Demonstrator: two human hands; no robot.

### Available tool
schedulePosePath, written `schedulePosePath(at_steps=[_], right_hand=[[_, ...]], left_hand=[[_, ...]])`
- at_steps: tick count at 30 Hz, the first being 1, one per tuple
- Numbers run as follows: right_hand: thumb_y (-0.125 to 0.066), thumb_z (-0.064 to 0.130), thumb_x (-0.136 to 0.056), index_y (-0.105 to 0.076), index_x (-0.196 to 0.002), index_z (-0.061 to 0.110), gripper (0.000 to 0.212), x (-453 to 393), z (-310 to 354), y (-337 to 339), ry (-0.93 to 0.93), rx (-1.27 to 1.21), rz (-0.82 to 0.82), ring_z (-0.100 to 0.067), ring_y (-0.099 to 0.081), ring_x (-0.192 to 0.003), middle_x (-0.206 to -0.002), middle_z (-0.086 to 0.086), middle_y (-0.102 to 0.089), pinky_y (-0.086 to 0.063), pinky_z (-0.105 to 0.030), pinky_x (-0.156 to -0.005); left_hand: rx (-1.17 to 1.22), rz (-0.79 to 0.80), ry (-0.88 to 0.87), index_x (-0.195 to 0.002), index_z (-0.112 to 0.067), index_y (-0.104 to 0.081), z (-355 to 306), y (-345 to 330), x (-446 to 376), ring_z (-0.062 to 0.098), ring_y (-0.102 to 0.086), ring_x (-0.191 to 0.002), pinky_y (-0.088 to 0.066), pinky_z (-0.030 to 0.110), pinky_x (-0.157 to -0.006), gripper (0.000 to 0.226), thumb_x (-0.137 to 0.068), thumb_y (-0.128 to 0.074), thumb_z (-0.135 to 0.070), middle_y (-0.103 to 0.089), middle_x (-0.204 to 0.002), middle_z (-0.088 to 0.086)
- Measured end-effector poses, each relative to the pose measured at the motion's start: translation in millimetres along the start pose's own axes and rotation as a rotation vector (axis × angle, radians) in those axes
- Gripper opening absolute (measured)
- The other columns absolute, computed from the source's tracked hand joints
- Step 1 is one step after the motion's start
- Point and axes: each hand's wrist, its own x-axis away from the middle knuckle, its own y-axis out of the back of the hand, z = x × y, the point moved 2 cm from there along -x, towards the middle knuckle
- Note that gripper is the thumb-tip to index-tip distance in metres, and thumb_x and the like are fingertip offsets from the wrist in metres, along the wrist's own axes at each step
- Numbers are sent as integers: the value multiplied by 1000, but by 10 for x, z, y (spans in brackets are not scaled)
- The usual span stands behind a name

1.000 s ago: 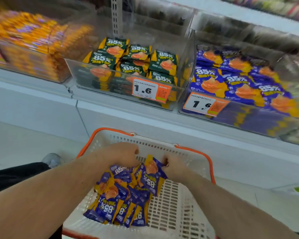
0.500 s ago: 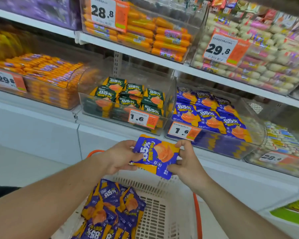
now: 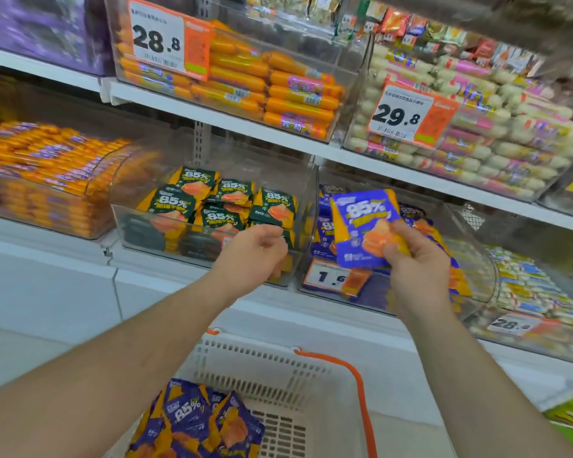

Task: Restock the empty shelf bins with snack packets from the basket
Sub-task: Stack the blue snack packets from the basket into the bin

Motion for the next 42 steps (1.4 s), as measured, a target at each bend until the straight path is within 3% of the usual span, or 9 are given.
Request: schedulePosePath(at_steps=[3,7,19,24,28,30,34,38,42], right_hand=[[-53,-3,-90,-60,-131,14,45,-314,-73,-132,33,186,-101,-7,-52,-63,-112,-3,-64,-42,-10,-46],[-57,6,-88,-60,-131,16,44,-506,-303,-462,-21,468,61,-26,-62,-104,-128,-6,-62,-53,-32,-88],[-62,29,-86,-59,-126,32,41,-398,-389,-482,99,944,93,-36,-37,-127,-133,-10,-52,-32,-44,-103],[-61,29,-86,-60,-126,29,40,-352,-413,-445,130,965,50,-36,-37,-125,-132,-11,-50,-31,-44,-102],[-58,10,-74,-68,-90,9,18,-93,-353,-505,723,680,-242,-33,-51,-95,-100,-15,-58,-35,-37,-78],[-51,4,-67,-60,-71,6,10,163,-436,-684,939,482,-102,-29,-50,-76,-78,-13,-56,-33,-34,-67],[-47,4,-70,-51,-59,11,14,614,-1119,-1113,610,417,334,-22,-45,-65,-67,-6,-50,-32,-32,-54],[-51,7,-85,-59,-72,19,19,801,-2168,-1326,47,873,882,-21,-56,-75,-80,-2,-60,-48,-34,-64],[-51,13,-89,-53,-80,20,12,1129,-3173,-1265,-378,991,1031,-18,-50,-66,-76,-7,-54,-43,-37,-56]], left_hand=[[-81,35,-26,-137,-24,-52,164,-155,-14,7,-59,-72,-47,14,-60,41,-96,-57,-20,-64,-109,-8],[-206,6,-153,-136,-15,-54,269,-277,-41,7,-54,-119,-42,28,-105,46,-91,-60,-9,-50,-142,-4],[-271,-55,-341,-125,-18,-64,447,-349,78,3,-63,-89,-42,5,-75,41,-88,-59,-1,-57,-131,-9],[-417,61,-127,-127,-28,-61,564,-296,135,5,-60,-76,-44,18,-70,38,-92,-58,-13,-64,-109,-5],[-528,175,-57,-123,-26,-63,634,-217,203,3,-60,-62,-46,17,-64,33,-94,-55,-15,-65,-95,-10],[-624,283,-34,-122,-24,-64,664,-139,199,8,-63,-83,-46,19,-78,31,-94,-54,-15,-66,-115,-9],[-959,620,137,-130,-22,-58,877,87,260,16,-54,-118,-43,30,-100,36,-95,-52,-24,-57,-134,-4],[-1214,906,263,-121,-16,-62,1155,130,327,23,-60,-105,-50,39,-90,35,-95,-47,-34,-56,-121,0],[-1157,927,236,-122,-12,-59,1311,33,250,28,-62,-107,-51,46,-92,38,-95,-44,-34,-60,-121,6]])
